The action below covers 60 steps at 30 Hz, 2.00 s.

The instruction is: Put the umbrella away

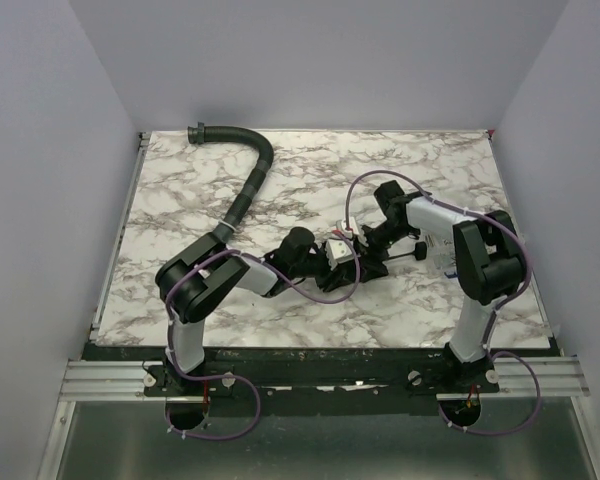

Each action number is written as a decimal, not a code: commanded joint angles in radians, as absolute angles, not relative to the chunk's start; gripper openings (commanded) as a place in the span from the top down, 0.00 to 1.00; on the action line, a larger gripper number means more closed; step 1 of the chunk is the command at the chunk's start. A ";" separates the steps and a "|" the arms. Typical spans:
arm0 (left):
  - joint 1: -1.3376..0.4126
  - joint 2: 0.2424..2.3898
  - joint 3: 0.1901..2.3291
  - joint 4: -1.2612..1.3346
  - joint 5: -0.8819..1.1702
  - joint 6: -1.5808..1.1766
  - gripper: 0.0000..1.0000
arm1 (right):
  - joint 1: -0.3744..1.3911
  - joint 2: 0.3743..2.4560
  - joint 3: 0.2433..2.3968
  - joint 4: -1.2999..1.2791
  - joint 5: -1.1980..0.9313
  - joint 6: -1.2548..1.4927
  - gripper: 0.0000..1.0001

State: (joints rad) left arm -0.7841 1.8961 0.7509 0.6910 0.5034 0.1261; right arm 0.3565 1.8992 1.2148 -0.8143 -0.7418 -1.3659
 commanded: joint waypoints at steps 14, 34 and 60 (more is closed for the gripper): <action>-0.611 2.127 0.791 0.219 0.627 -0.214 1.00 | 0.378 1.853 1.104 -0.976 -0.540 -1.691 0.11; -0.588 1.768 0.654 0.557 0.584 -0.319 0.36 | 0.410 2.002 1.139 -0.906 -0.517 -1.422 0.64; -1.023 1.553 0.540 0.579 -0.013 0.626 0.02 | 0.420 2.234 1.417 -1.172 -0.541 -1.355 0.65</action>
